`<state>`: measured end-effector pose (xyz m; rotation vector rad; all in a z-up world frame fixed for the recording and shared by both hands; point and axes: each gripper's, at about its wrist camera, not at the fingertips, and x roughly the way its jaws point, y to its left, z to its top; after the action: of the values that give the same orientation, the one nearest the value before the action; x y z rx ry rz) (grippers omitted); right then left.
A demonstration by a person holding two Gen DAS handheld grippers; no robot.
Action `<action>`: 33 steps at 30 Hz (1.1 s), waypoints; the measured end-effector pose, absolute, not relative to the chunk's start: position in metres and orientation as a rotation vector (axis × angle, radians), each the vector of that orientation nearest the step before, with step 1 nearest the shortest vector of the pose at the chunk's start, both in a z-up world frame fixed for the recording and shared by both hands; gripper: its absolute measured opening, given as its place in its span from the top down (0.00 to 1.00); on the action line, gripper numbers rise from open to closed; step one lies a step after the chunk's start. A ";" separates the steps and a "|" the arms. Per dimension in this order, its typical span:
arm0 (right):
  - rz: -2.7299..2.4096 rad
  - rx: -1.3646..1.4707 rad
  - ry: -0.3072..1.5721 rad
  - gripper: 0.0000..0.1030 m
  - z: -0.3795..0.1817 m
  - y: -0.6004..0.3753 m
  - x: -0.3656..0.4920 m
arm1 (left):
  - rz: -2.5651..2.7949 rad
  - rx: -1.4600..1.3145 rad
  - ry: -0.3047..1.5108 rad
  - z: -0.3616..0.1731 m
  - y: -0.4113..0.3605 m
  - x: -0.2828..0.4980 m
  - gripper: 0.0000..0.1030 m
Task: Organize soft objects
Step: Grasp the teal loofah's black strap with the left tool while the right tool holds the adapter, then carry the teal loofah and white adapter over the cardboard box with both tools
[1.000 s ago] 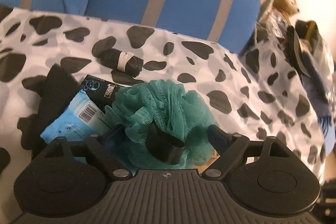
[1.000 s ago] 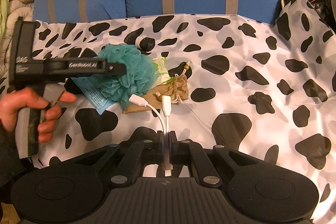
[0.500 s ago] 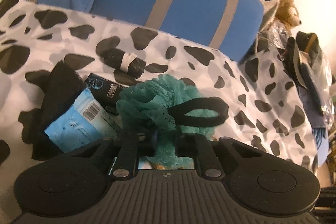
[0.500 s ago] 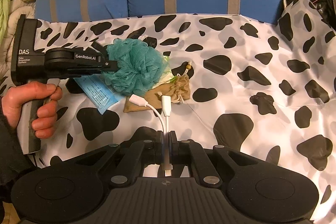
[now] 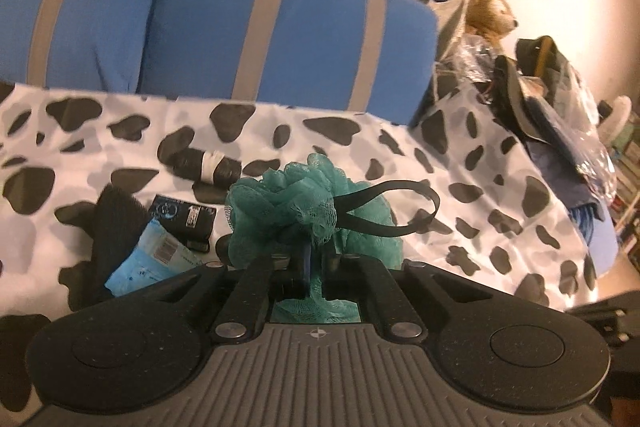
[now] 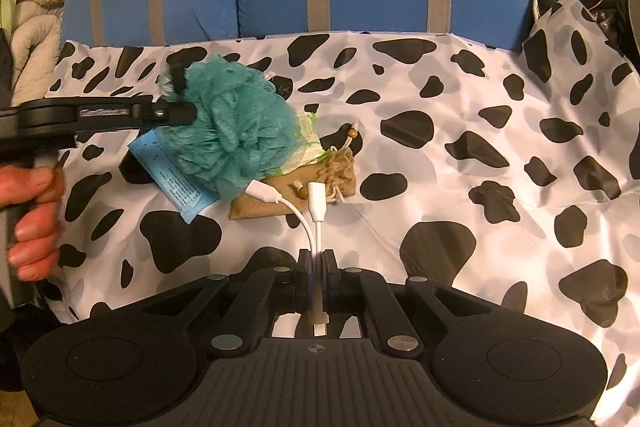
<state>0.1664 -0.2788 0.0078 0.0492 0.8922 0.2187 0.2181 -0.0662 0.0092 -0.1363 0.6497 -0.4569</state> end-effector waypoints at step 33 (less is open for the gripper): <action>0.293 0.045 0.885 0.94 0.021 -0.258 0.108 | -0.378 -0.042 0.790 0.028 -0.037 0.063 0.96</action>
<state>0.1078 -0.2584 0.0209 0.0454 0.8851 0.2928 0.0632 -0.0365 0.0278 -0.0420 0.7904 -0.3781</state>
